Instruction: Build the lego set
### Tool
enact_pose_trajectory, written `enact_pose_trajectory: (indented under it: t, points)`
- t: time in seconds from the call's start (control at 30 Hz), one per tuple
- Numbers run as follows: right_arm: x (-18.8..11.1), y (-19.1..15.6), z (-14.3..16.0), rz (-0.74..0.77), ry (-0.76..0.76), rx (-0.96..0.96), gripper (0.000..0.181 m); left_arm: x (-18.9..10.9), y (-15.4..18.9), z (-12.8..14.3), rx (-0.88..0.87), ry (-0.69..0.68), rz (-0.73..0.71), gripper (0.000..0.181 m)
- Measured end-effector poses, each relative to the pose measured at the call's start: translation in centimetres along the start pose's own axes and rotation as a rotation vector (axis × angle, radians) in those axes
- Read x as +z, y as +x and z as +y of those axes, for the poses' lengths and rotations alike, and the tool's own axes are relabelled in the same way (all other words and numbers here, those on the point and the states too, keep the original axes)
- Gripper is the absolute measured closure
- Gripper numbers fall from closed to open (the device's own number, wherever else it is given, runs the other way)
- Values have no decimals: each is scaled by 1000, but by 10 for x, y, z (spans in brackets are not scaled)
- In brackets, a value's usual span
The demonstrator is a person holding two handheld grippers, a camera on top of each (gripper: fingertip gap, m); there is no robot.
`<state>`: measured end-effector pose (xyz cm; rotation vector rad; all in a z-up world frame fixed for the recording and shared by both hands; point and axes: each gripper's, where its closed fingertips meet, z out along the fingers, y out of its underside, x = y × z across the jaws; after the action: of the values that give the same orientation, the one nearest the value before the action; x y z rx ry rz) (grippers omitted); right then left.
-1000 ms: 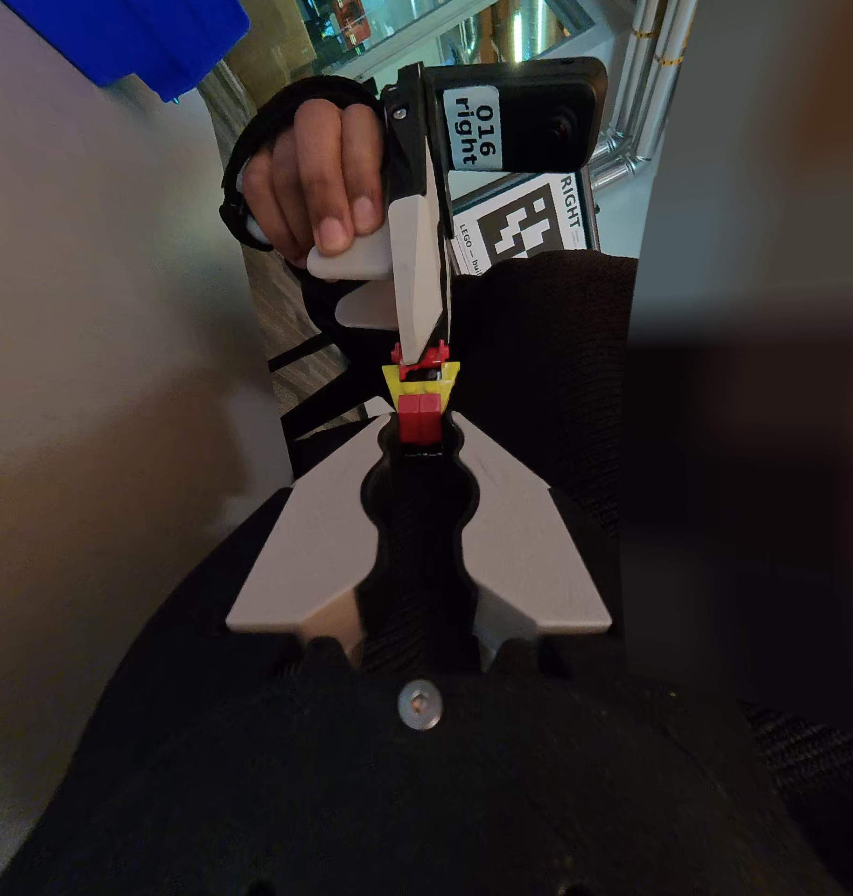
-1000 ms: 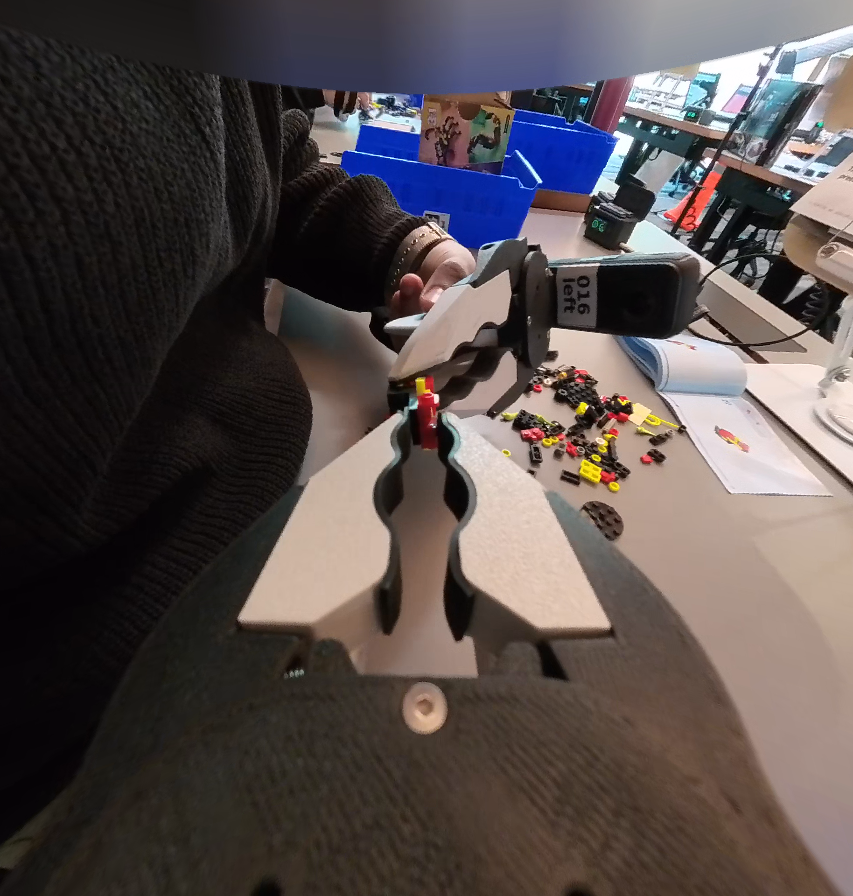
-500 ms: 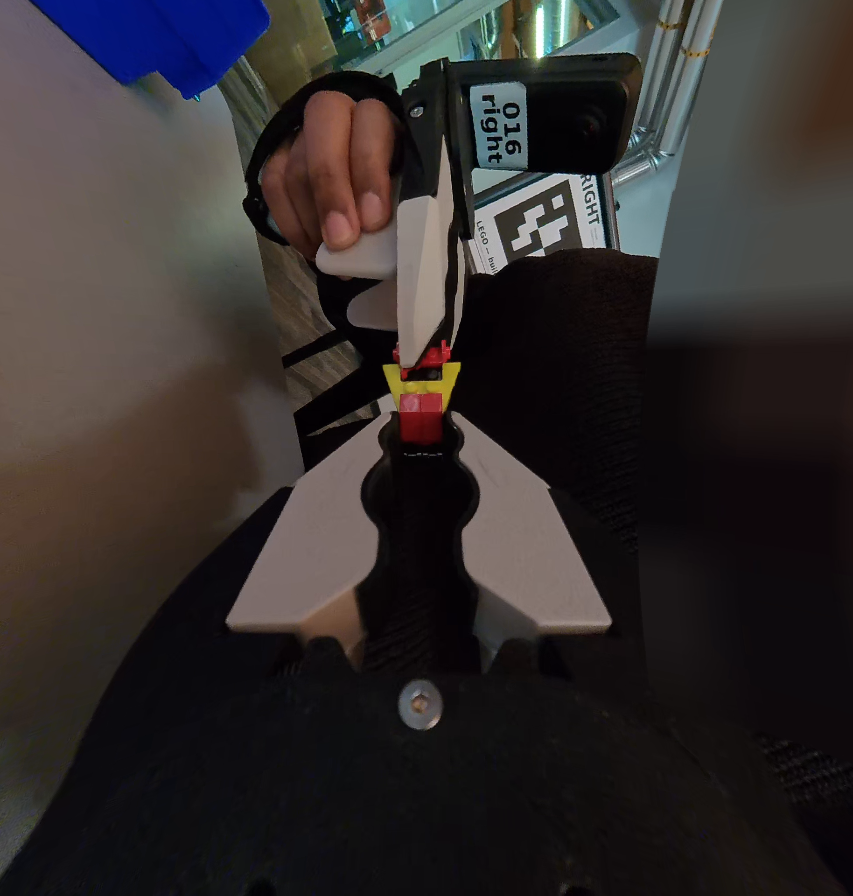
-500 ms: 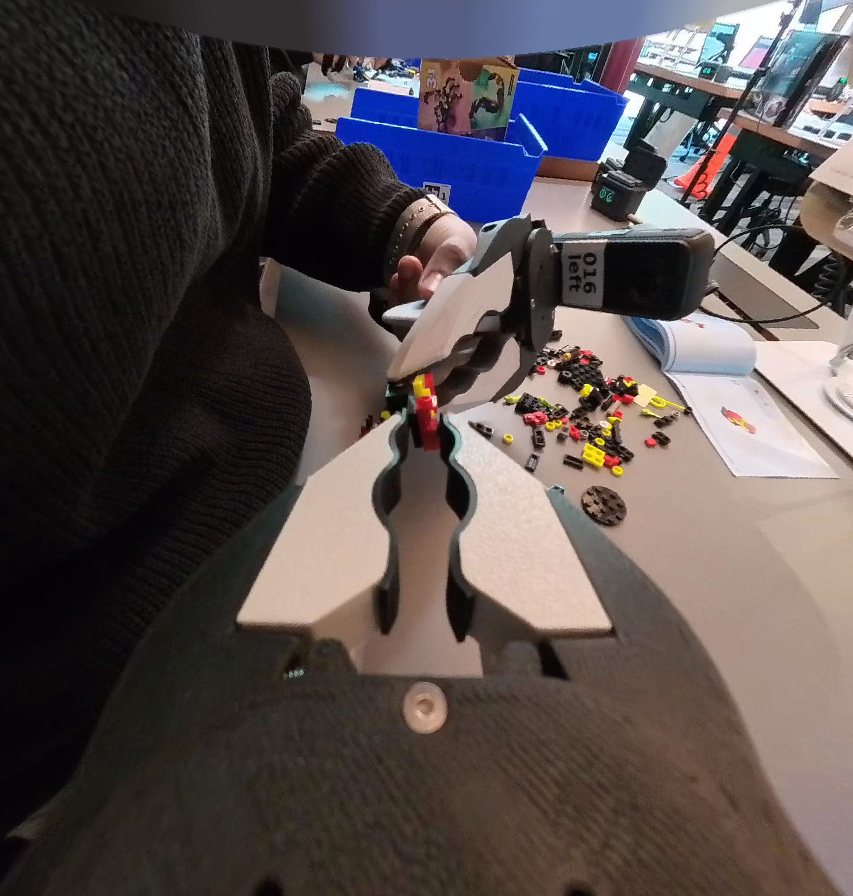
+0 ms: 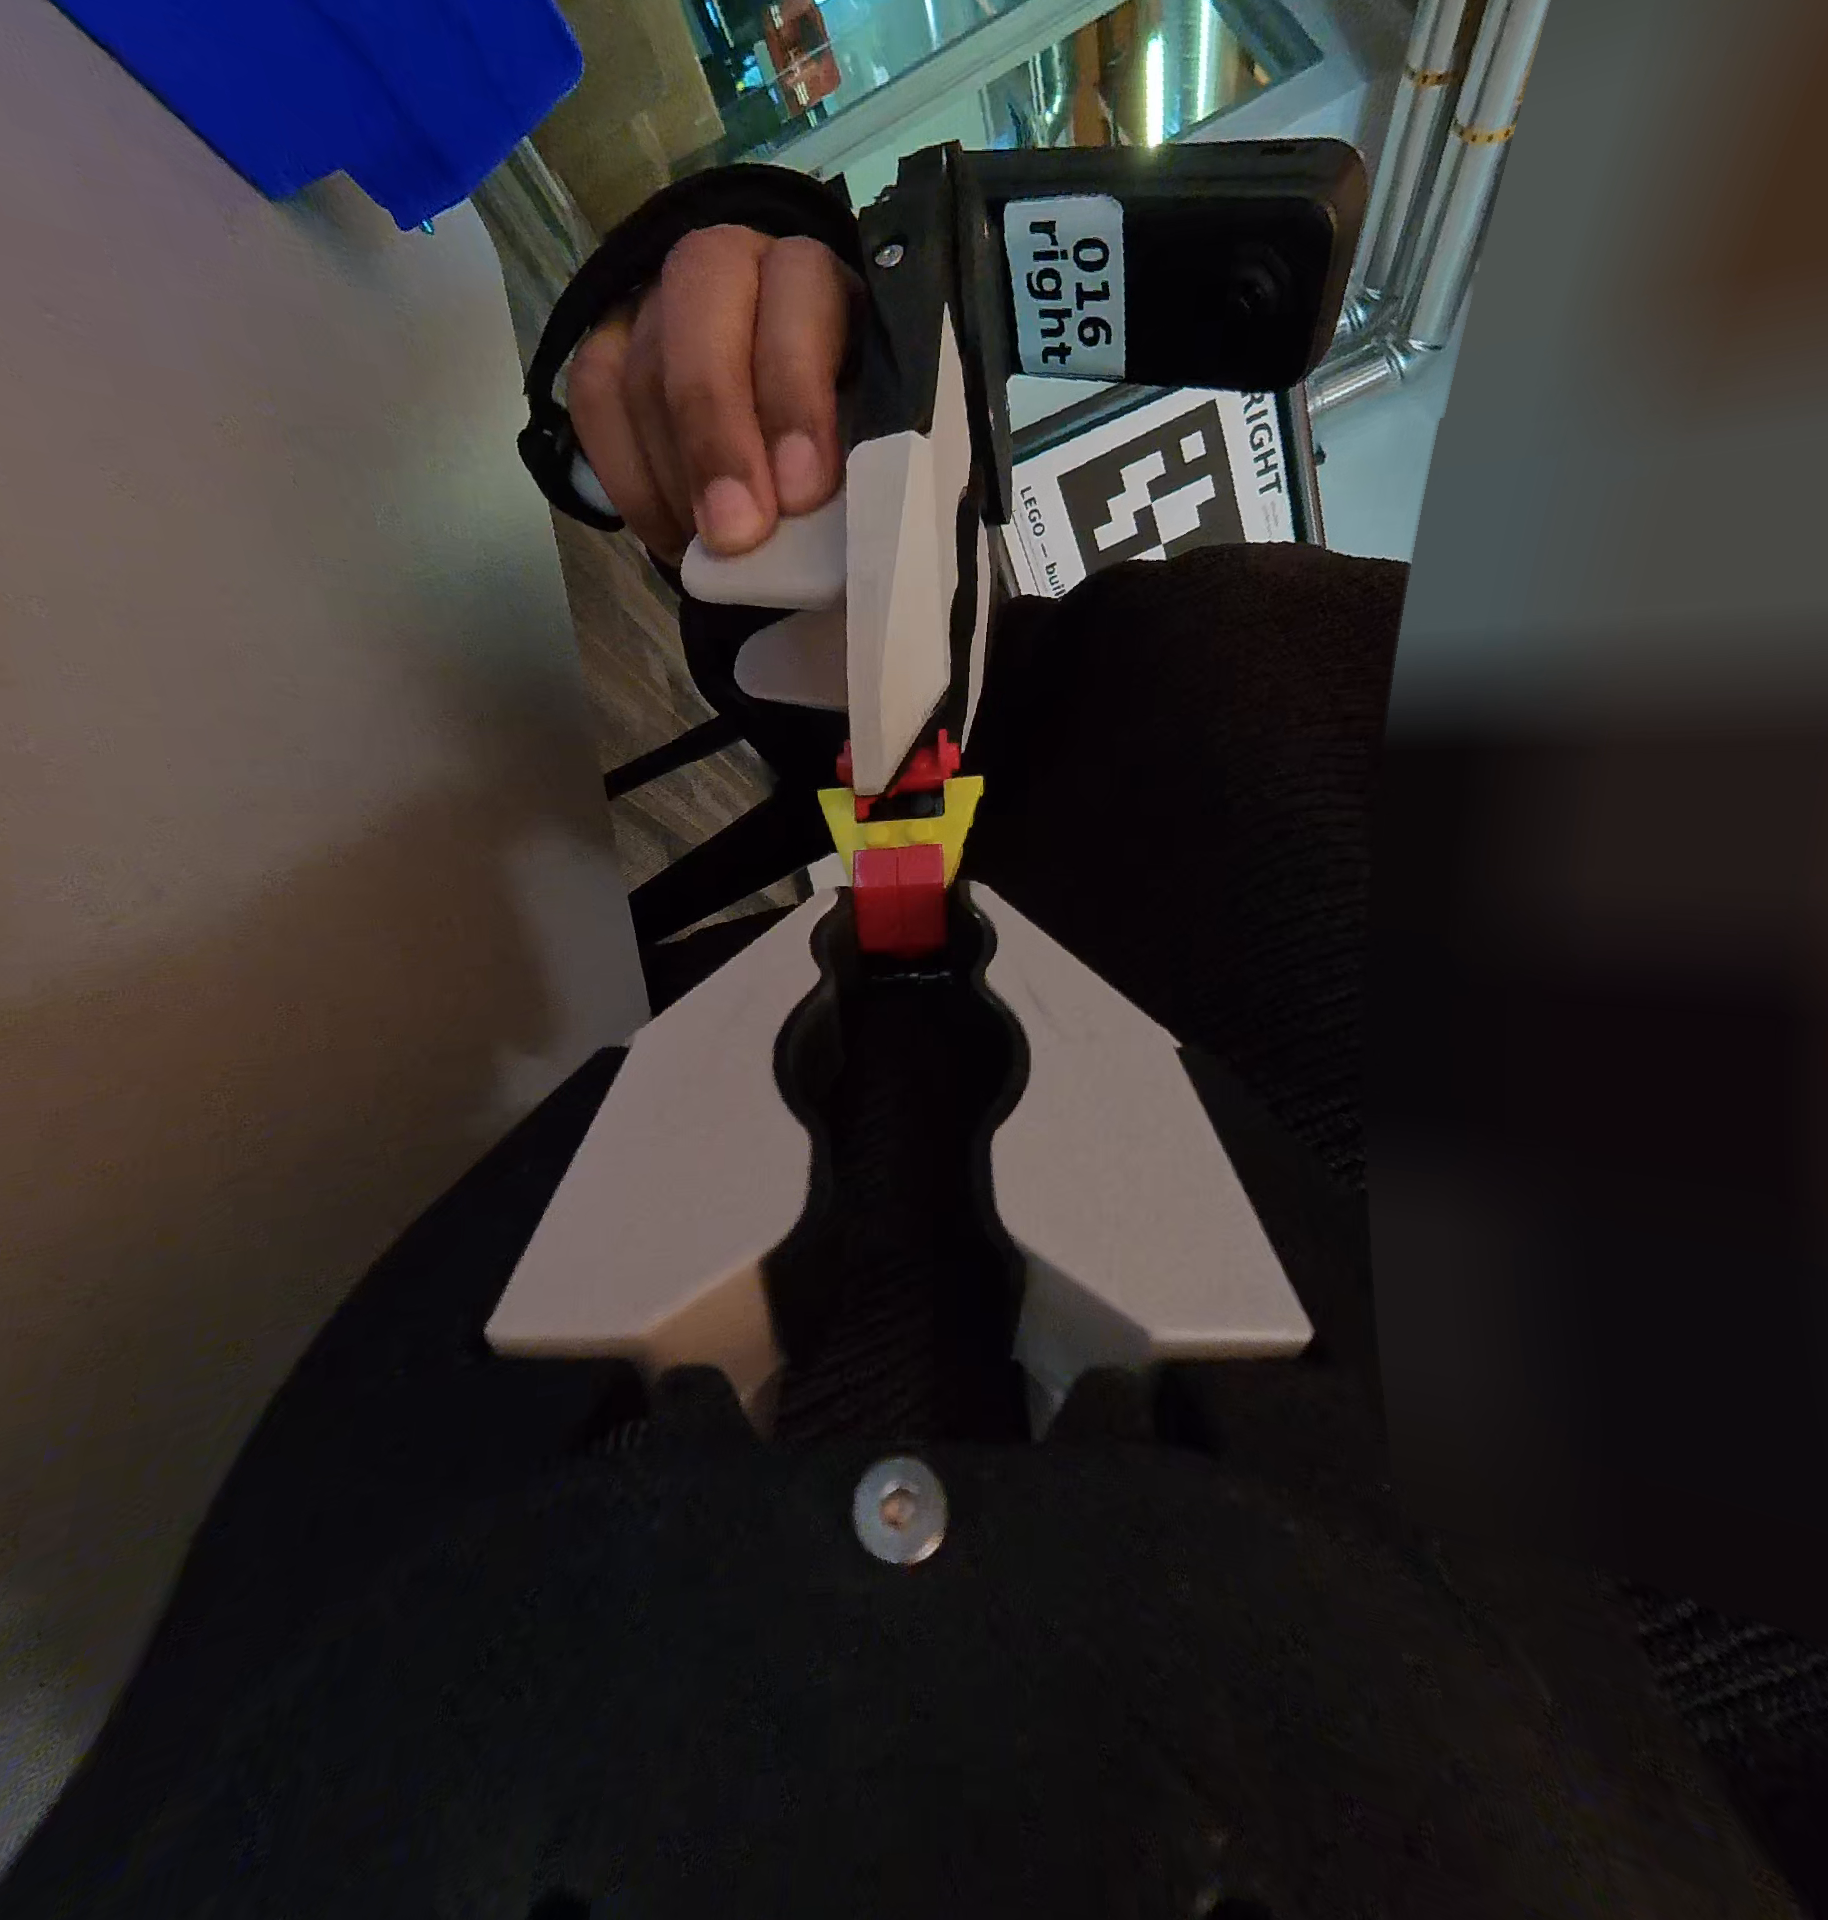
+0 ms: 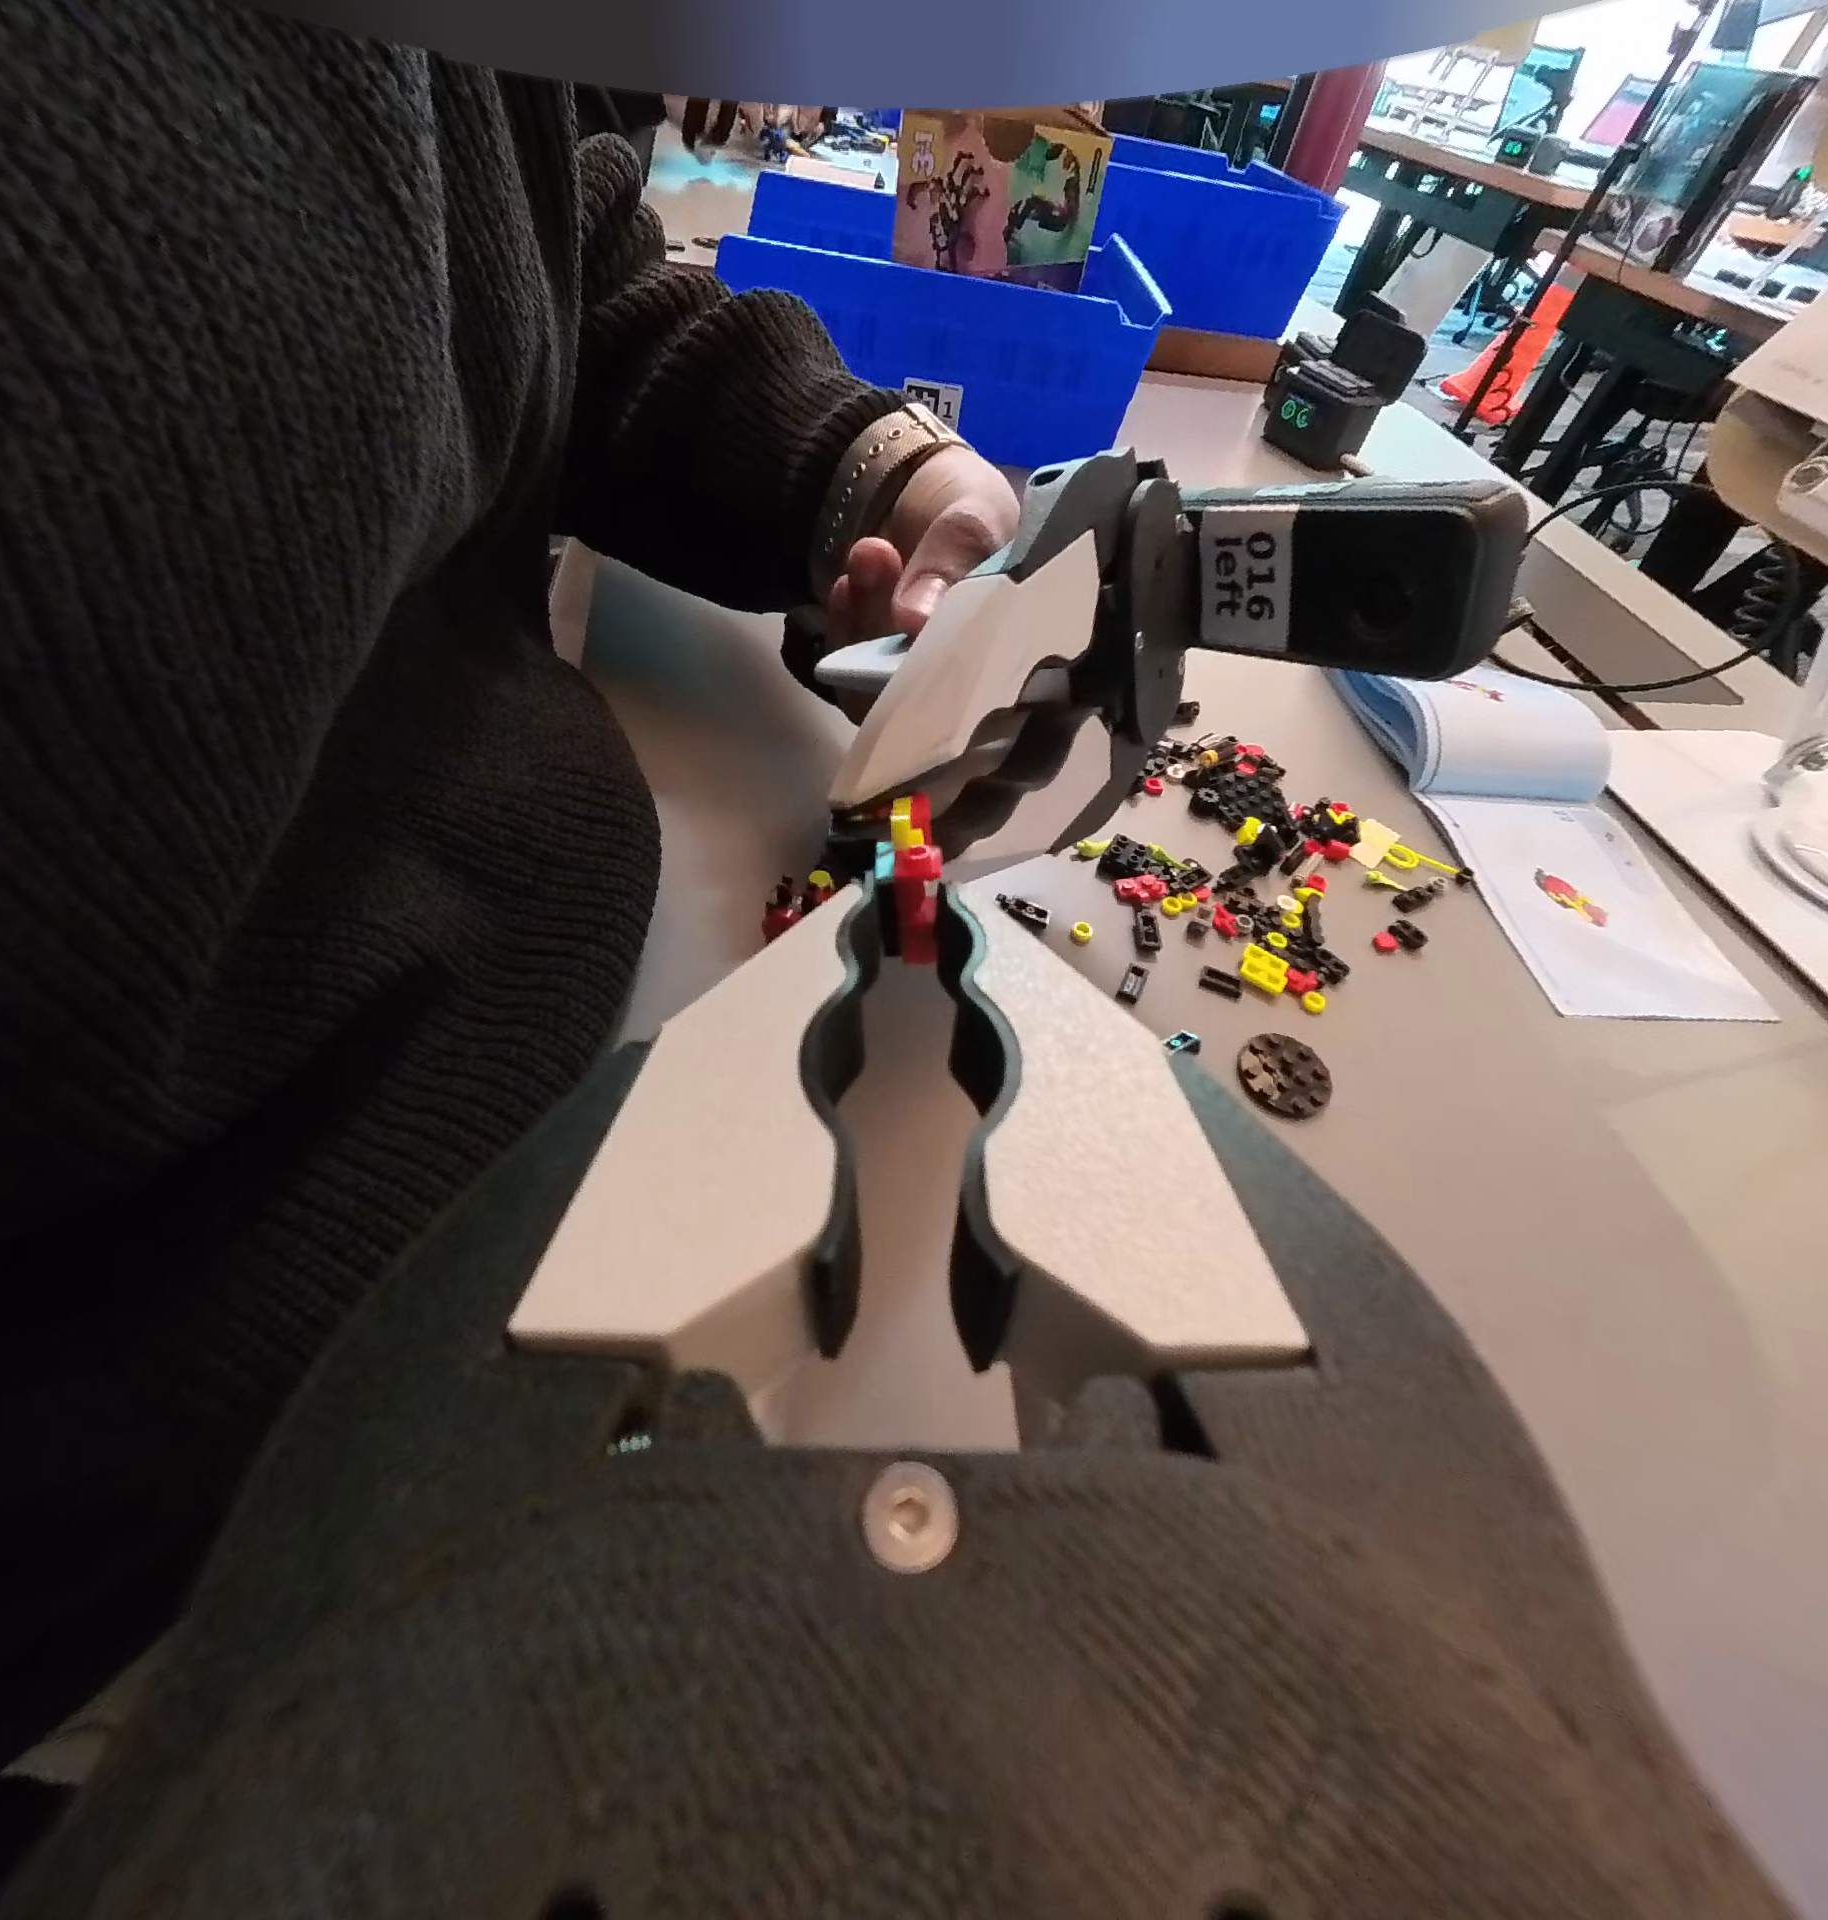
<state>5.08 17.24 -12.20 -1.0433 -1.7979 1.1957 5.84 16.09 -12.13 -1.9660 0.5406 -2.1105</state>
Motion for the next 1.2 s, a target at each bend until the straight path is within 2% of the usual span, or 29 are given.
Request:
enact_pose_trajectory:
  t: [0.23,0.7,1.2]
  points:
    - [-1,1,-3,-3,9,26,171,0,1,-1,10,3,-13,169]
    - [2,-2,12,-21,-95,47,169,1,-12,2,48,-32,-136,170]
    - [0,-4,25,9,-173,-123,171,5,-20,2,2,-23,-157,170]
